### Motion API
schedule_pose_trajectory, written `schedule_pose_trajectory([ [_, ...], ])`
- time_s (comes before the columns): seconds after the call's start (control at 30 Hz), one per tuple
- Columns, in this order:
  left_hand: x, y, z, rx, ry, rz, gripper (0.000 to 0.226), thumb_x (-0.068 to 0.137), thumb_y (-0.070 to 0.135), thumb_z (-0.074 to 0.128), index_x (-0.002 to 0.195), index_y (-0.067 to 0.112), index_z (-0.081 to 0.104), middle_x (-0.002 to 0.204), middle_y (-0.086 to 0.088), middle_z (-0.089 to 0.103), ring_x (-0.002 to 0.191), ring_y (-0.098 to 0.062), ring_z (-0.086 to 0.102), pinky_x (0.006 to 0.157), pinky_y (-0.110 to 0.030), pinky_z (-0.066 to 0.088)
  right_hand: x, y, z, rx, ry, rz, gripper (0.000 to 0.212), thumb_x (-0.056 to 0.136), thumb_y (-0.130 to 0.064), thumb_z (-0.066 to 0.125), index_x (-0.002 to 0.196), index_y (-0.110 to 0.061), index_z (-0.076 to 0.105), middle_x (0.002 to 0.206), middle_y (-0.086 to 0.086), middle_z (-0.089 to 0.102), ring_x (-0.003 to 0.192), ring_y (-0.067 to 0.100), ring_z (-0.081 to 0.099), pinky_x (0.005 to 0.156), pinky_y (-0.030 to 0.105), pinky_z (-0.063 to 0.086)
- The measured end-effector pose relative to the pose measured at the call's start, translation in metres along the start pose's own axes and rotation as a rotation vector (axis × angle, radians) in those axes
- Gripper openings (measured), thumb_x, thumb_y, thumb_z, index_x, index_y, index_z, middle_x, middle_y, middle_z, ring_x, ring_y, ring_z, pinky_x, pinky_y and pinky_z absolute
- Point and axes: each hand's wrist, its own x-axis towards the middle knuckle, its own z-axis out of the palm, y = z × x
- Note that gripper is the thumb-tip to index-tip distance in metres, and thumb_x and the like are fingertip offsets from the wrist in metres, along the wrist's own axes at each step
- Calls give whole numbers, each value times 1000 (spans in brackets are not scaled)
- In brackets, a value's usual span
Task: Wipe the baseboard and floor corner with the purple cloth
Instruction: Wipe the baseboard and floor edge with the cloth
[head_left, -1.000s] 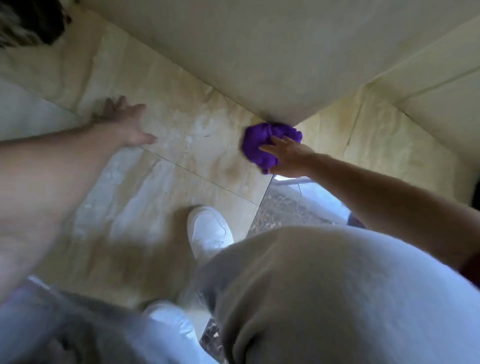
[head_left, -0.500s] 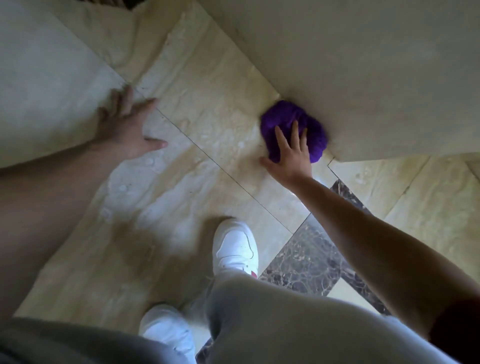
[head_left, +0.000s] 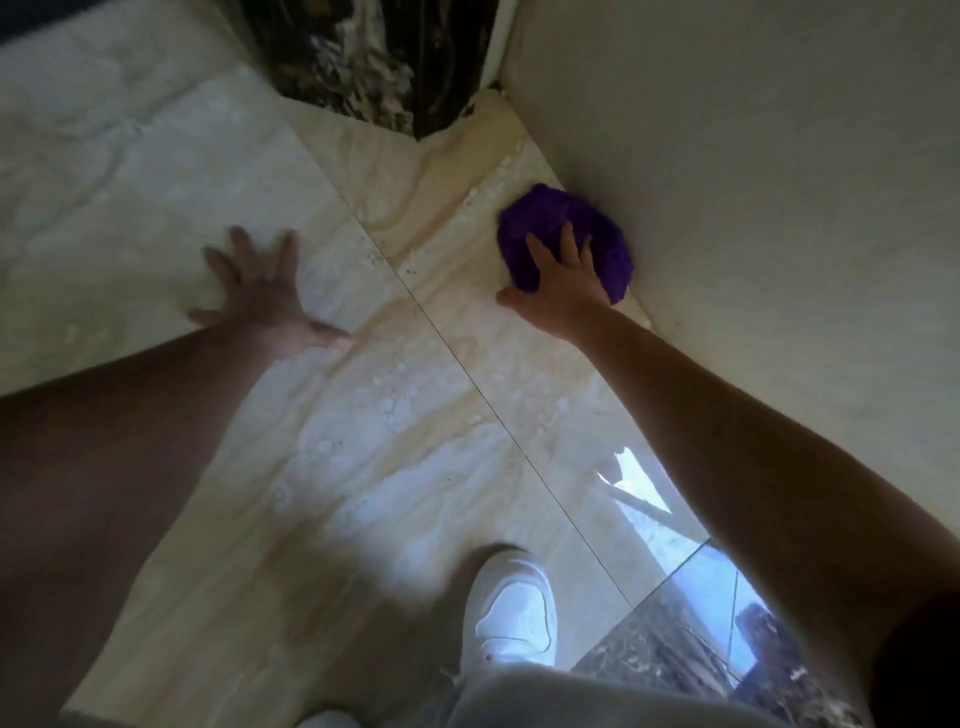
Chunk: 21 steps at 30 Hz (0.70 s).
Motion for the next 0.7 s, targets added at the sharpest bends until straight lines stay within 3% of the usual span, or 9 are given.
schedule_pose_trajectory([
  [0.3, 4, -5, 1, -60, -6, 15, 141, 60, 58, 87, 156, 42, -15, 164, -5, -35, 151, -37, -29, 105, -85, 12, 89, -72, -50, -77, -62, -111, 91, 87, -63, 58, 160, -33, 13, 169, 12, -11, 154, 43, -9, 125, 55, 7],
  [0.47, 6, -6, 7, -55, 11, 8, 143, 58, 61, 86, 156, 43, -17, 163, -5, -37, 150, -38, -30, 105, -85, 12, 123, -90, -61, -13, -2, -118, 89, 77, -55, 70, 152, -26, 32, 168, 11, 7, 156, 35, 5, 123, 49, 15],
  [0.7, 7, -7, 6, -82, 37, 24, 143, 58, 58, 88, 154, 45, -17, 162, -5, -38, 149, -38, -32, 103, -86, 8, 104, -83, -56, -115, -16, -205, 85, 81, -56, 67, 154, -32, 30, 169, 8, 8, 156, 31, 3, 124, 49, 14],
])
